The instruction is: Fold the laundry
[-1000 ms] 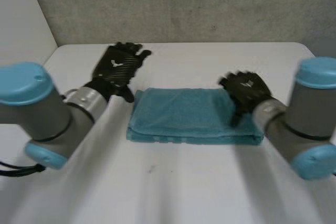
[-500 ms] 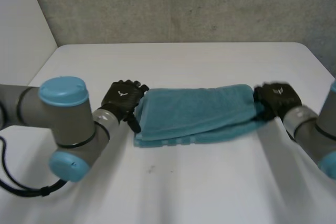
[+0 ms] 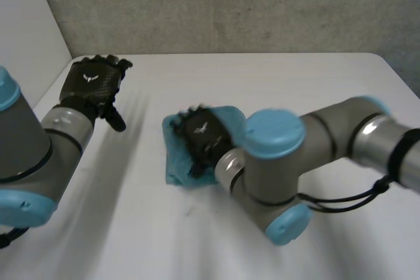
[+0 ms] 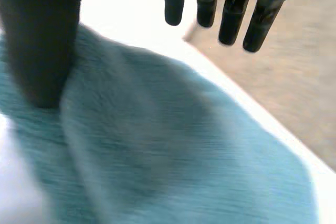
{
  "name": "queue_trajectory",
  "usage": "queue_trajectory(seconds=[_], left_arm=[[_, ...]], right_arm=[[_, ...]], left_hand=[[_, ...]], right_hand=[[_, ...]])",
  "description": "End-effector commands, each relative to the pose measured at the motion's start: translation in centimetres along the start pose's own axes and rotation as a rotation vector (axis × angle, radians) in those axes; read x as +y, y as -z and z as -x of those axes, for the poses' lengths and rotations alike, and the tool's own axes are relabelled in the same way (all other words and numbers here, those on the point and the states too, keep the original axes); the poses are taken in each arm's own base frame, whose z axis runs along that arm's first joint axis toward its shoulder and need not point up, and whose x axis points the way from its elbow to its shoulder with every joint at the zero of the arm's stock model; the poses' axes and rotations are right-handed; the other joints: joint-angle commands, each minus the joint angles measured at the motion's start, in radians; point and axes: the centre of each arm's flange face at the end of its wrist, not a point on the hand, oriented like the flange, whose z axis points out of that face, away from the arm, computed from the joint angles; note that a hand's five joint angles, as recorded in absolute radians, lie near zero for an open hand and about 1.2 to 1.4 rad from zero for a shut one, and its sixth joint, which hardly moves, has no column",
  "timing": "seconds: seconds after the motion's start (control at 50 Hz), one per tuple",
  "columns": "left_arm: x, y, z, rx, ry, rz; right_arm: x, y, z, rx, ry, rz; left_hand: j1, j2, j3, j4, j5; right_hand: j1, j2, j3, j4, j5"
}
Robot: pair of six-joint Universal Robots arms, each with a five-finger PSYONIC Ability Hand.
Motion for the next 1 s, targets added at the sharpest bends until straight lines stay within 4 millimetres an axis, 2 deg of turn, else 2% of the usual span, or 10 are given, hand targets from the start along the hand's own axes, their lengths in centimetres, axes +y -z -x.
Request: queue_trajectory(seconds=[0.02, 0.16, 0.22, 0.4, 0.56, 0.64, 0.74, 0.82, 0.88, 1.0], left_arm=[[-1.2, -2.5, -3.9, 0.097, 0.051, -0.059], [0.4, -3.8, -8.0, 0.212, 0.139, 0.012], [2.2, -3.4, -9.6, 0.262, 0.158, 0.097], [7.0, -2.5, -10.2, 0.277, 0.135, 0.308], [8.3, -2.0, -9.3, 0.269, 0.103, 0.365], [6.0, -1.9, -8.8, 0.27, 0.081, 0.302], [-1.3, -1.2, -6.9, 0.24, 0.098, 0.1], [-5.8, -0.5, -5.3, 0.205, 0.114, -0.024], [-9.6, 0.2, -1.8, 0.124, 0.125, -0.108], [-11.4, 1.6, 2.3, 0.038, 0.125, -0.075]], right_arm=[[-3.5, 2.0, -8.1, 0.197, -0.236, -0.079], [-2.7, 2.1, -9.7, 0.168, -0.341, -0.051], [-0.4, 1.1, -9.4, 0.144, -0.363, 0.024], [4.5, -0.9, -8.1, 0.093, -0.405, 0.252], [3.6, -0.6, -9.4, 0.103, -0.415, 0.279], [0.2, 0.2, -10.6, 0.124, -0.401, 0.198], [-4.7, 2.5, -13.4, 0.197, -0.384, 0.077], [-7.1, 4.4, -15.6, 0.271, -0.371, 0.017], [-9.9, 7.7, -18.4, 0.41, -0.348, -0.044], [-11.6, 11.3, -20.9, 0.538, -0.33, -0.089]], left_hand=[[0.05, 0.044, 0.033, 0.042, 0.031], [0.076, 0.07, 0.059, 0.068, 0.057], [0.091, 0.085, 0.074, 0.083, 0.072], [0.094, 0.088, 0.077, 0.086, 0.075], [0.085, 0.079, 0.068, 0.077, 0.066], [0.073, 0.067, 0.057, 0.066, 0.054], [0.059, 0.052, 0.042, 0.051, 0.04], [0.059, 0.052, 0.042, 0.051, 0.04], [0.059, 0.052, 0.042, 0.051, 0.04], [0.047, 0.041, 0.03, 0.039, 0.028]], right_hand=[[-0.03, -0.054, -0.051, -0.061, -0.072], [-0.03, -0.054, -0.051, -0.061, -0.072], [-0.03, -0.054, -0.051, -0.061, -0.072], [-0.03, -0.054, -0.051, -0.061, -0.072], [-0.03, -0.054, -0.051, -0.061, -0.072], [-0.03, -0.054, -0.051, -0.061, -0.072], [-0.03, -0.054, -0.051, -0.061, -0.072], [-0.03, -0.054, -0.051, -0.061, -0.072], [-0.03, -0.054, -0.051, -0.061, -0.072], [-0.03, -0.054, -0.051, -0.061, -0.072]])
